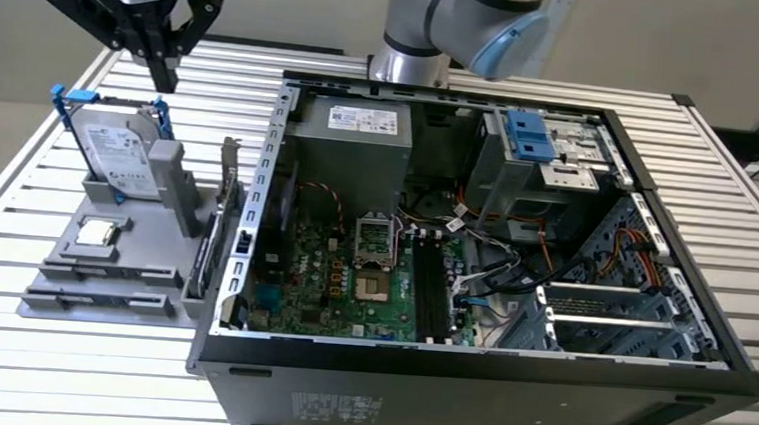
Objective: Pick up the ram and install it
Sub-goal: 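Reach for the ram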
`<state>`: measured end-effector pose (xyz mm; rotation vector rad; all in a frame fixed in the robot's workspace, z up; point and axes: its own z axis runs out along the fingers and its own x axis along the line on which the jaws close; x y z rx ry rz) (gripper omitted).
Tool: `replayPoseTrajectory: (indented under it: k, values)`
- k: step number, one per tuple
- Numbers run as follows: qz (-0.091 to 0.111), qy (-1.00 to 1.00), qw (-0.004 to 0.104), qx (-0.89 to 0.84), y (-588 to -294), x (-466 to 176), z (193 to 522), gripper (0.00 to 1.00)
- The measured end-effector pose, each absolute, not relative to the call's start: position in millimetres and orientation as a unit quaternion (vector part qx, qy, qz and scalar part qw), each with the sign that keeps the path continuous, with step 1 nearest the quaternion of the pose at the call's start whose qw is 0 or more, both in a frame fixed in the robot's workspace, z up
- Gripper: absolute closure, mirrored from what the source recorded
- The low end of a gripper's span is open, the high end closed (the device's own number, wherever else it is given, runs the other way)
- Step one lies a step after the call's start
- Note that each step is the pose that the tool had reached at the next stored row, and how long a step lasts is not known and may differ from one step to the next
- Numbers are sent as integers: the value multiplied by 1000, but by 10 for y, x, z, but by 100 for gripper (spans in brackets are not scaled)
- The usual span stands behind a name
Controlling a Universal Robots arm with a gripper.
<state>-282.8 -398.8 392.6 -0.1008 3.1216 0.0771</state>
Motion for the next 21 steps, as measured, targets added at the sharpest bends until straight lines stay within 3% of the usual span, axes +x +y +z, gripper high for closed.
replayPoseTrajectory:
  k: [21]
  values:
    - [25, 999, 8, -33, -3988, -3103, 3925, 100]
